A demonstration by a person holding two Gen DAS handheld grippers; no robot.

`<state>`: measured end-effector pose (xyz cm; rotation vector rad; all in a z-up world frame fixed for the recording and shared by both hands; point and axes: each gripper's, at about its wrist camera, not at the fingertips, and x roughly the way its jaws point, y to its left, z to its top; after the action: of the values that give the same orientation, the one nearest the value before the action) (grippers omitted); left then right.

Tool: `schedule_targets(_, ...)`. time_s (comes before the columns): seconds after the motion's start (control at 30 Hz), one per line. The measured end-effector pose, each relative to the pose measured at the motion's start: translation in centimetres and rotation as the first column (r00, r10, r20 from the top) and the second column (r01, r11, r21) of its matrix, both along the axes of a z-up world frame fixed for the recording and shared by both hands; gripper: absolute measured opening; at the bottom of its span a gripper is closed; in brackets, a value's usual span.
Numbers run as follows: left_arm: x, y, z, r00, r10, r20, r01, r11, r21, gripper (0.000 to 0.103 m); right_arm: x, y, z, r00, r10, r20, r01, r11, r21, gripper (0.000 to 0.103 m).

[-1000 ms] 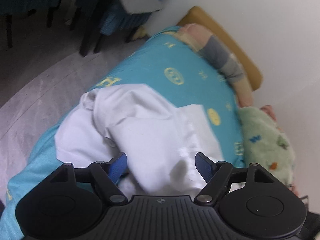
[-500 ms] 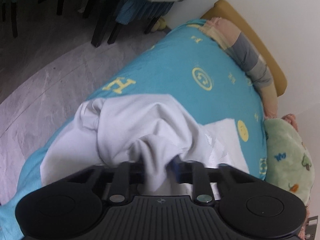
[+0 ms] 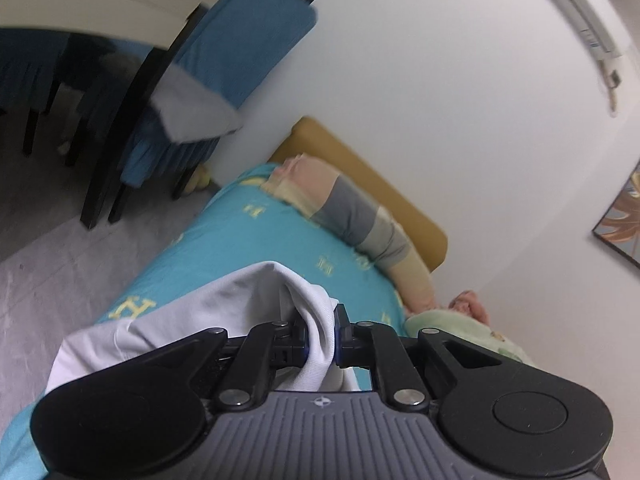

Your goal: Fold clothes

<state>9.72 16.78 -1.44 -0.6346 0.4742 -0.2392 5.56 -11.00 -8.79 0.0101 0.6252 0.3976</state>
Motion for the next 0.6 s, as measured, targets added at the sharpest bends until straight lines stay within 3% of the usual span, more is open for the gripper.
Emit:
schedule_targets(0.17,-2.9,-0.7,1.6,0.989,-0.09,0.115,0.098,0.993,-0.065,0.01,-2.3,-5.5,5.6,0.976,-0.167,0.143,0.148,0.98,0.135,0.005)
schedule_targets(0.27,-5.7,-2.2,2.6,0.961,-0.197,0.196,0.211,0.976,-0.05,0.01,-4.6,-8.7,8.9,0.945,-0.24,0.224,0.196,0.959,0.203,0.005)
schedule_targets(0.33,-7.0,-3.9,3.0,0.936,-0.27,0.227,0.277,0.961,0.002,0.01,-5.7,-10.6,10.1,0.919,-0.295,0.26,0.239,0.944,0.227,0.005)
schedule_targets(0.43,-7.0,-7.2,2.9,0.911,-0.347,0.225,0.337,0.938,0.082,0.01,-5.5,-12.8,9.9,0.899,-0.365,0.241,0.307,0.92,0.244,0.005)
schedule_targets(0.6,-0.7,-13.0,0.3,0.927,-0.367,0.081,0.334,0.904,0.266,0.01,-0.2,-14.7,5.6,0.892,-0.443,0.089,0.427,0.891,0.156,0.008)
